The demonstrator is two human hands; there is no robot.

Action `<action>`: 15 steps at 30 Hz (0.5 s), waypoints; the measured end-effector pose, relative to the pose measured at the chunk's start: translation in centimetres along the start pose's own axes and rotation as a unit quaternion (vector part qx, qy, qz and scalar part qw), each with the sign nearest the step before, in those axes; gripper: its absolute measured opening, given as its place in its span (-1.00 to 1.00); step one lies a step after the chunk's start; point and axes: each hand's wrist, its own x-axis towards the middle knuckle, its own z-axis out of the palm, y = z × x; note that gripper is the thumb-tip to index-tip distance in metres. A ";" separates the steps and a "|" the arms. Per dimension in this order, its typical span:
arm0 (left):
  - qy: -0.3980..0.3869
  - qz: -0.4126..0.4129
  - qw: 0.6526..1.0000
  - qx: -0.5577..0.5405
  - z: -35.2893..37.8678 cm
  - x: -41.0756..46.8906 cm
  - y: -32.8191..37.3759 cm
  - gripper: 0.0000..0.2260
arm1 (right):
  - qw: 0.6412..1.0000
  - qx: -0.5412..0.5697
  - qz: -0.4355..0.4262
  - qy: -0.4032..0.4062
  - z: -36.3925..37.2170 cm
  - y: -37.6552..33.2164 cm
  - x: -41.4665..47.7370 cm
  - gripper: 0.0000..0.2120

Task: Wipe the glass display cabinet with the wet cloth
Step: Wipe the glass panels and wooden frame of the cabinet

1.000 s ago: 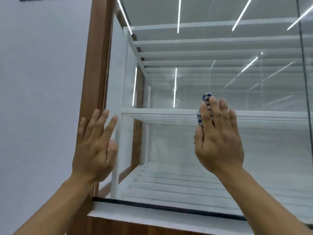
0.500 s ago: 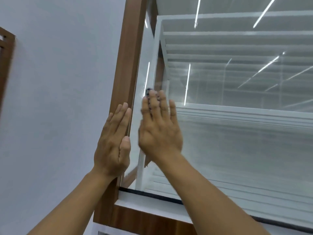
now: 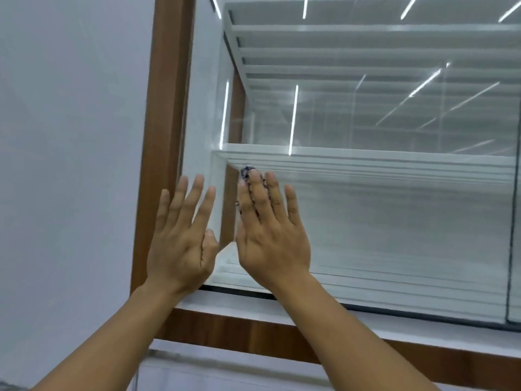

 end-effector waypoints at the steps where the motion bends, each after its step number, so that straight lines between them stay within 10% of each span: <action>1: -0.006 0.008 1.000 -0.010 0.5 -0.1 1.2 -0.38 | 1.000 -0.004 0.004 0.000 -0.6 1.4 -0.5 -0.41; 15: -0.016 0.057 0.997 -0.050 5.0 0.8 12.4 -0.38 | 0.994 -0.049 0.096 0.017 -8.8 21.7 -8.9 -0.41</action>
